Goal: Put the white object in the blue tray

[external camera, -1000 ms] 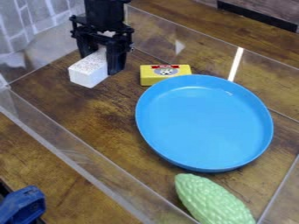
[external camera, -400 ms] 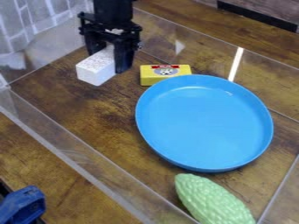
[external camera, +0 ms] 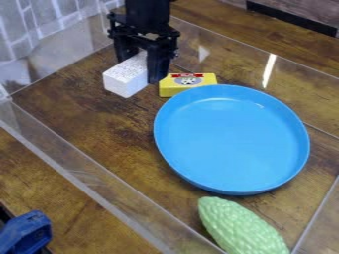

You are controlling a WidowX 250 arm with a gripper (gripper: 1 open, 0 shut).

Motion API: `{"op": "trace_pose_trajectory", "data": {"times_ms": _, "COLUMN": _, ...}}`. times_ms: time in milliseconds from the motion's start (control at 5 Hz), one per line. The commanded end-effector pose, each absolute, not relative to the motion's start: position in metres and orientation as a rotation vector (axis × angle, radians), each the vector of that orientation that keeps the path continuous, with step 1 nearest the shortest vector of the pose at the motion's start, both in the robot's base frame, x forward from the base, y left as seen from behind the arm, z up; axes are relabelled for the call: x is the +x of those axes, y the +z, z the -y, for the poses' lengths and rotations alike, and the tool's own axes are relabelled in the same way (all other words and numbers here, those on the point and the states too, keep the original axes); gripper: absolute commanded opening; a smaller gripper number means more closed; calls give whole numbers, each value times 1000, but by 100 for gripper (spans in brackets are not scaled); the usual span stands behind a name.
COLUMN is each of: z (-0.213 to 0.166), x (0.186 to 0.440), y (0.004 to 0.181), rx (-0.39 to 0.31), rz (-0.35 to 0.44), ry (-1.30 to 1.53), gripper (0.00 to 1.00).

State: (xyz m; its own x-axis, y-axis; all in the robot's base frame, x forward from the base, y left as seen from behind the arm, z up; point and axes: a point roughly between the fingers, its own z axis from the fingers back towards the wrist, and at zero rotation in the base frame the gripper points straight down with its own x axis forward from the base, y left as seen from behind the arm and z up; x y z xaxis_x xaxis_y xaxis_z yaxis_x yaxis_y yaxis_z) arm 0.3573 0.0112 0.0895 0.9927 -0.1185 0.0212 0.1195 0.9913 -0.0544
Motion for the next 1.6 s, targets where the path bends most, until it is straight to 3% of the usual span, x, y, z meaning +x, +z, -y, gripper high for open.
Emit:
{"op": "trace_pose_trajectory", "data": {"times_ms": 0, "z": 1, "x": 368, "y": 127, "rx": -38, "rz": 134, "ry": -165, "gripper": 0}}
{"op": "trace_pose_trajectory", "data": {"times_ms": 1400, "z": 52, "x": 378, "y": 153, "rx": 3, "rz": 198, "ry": -320, "gripper": 0}}
